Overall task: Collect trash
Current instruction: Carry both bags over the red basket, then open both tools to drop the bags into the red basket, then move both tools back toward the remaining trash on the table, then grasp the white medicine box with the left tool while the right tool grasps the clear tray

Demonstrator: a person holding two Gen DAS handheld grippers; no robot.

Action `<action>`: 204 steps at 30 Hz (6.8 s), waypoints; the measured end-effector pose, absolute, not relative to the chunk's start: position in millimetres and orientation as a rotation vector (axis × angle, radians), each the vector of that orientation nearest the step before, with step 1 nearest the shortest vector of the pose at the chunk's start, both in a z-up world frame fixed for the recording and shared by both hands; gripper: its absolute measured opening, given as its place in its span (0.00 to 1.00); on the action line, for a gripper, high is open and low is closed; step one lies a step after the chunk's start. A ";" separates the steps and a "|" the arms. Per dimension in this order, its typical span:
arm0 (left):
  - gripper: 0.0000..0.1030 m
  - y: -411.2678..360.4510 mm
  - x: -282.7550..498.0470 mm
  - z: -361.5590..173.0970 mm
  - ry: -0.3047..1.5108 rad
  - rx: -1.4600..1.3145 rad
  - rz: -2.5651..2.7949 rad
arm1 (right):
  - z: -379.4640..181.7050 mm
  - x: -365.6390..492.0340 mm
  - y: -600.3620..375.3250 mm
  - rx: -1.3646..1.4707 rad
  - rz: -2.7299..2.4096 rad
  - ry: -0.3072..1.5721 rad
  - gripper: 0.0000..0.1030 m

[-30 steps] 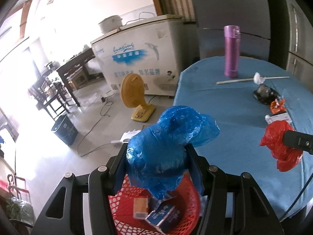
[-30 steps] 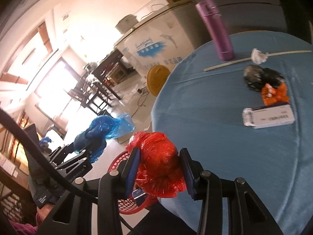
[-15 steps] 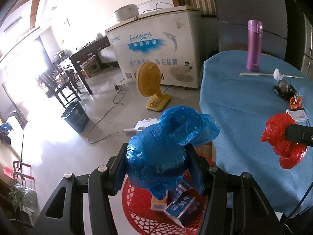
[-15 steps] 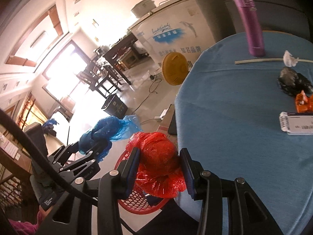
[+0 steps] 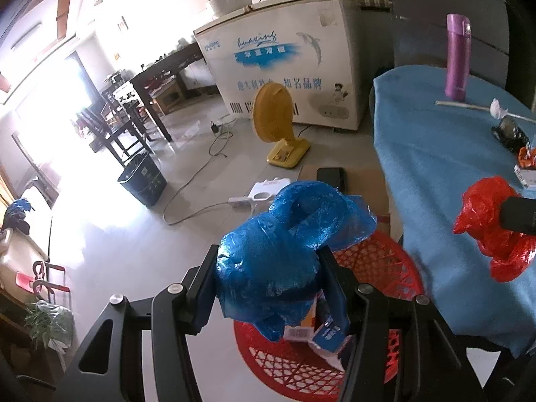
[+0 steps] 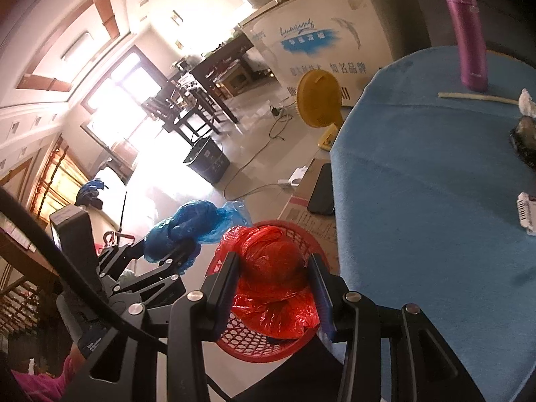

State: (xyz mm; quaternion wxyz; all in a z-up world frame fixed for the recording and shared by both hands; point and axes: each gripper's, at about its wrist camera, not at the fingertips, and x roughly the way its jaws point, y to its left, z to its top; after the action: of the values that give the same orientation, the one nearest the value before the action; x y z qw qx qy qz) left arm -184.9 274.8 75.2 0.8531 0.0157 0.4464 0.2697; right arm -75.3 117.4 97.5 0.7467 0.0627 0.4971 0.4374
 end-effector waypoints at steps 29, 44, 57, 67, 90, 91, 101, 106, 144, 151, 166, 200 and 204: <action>0.58 298.0 -205.5 30.5 1.124 -0.084 0.497 | 71.8 -63.4 164.1 0.102 0.983 1.183 0.46; 0.64 288.0 -199.7 38.4 1.106 -0.081 0.446 | 77.1 -57.8 156.8 0.208 1.009 1.120 0.62; 0.64 234.7 -169.7 82.7 0.968 0.074 0.391 | 105.9 -49.3 83.5 0.235 0.837 0.967 0.62; 0.64 172.3 -144.3 120.7 0.865 0.201 0.295 | 135.8 -44.3 -6.2 0.335 0.675 0.858 0.62; 0.65 9.4 -103.3 173.4 0.727 0.401 0.013 | 166.1 -69.1 -184.2 0.442 0.288 0.702 0.62; 0.65 5.1 -102.6 174.8 0.724 0.404 0.006 | 167.7 -70.6 -189.2 0.440 0.274 0.696 0.62; 0.65 -33.8 -99.0 181.2 0.709 0.447 -0.051 | 169.5 -82.2 -226.1 0.468 0.211 0.675 0.62; 0.65 -47.3 -98.9 182.3 0.705 0.467 -0.068 | 168.5 -85.4 -235.4 0.481 0.202 0.671 0.62; 0.65 18.9 -20.2 86.0 1.039 0.305 -0.095 | 106.1 -21.6 -252.5 0.568 0.169 0.849 0.62; 0.65 14.0 15.2 66.5 1.011 0.269 -0.236 | 87.8 37.8 -235.9 0.463 0.145 0.895 0.62; 0.68 -14.2 68.2 29.6 0.990 0.209 -0.595 | 36.0 142.0 -191.0 0.369 0.132 0.995 0.68; 0.48 -25.4 -2.9 29.5 0.910 0.269 -0.540 | 58.5 86.5 -288.6 0.743 0.140 0.906 0.86; 0.42 -13.4 -28.4 54.5 0.840 0.266 -0.479 | 67.7 118.8 -281.0 0.711 0.047 0.970 0.86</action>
State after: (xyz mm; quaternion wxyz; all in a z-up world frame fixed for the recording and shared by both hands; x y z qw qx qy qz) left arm -28.4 -13.4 54.5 0.8768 0.1276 0.4028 -0.2296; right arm 118.8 -281.0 67.7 0.8243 0.3344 0.4564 0.0221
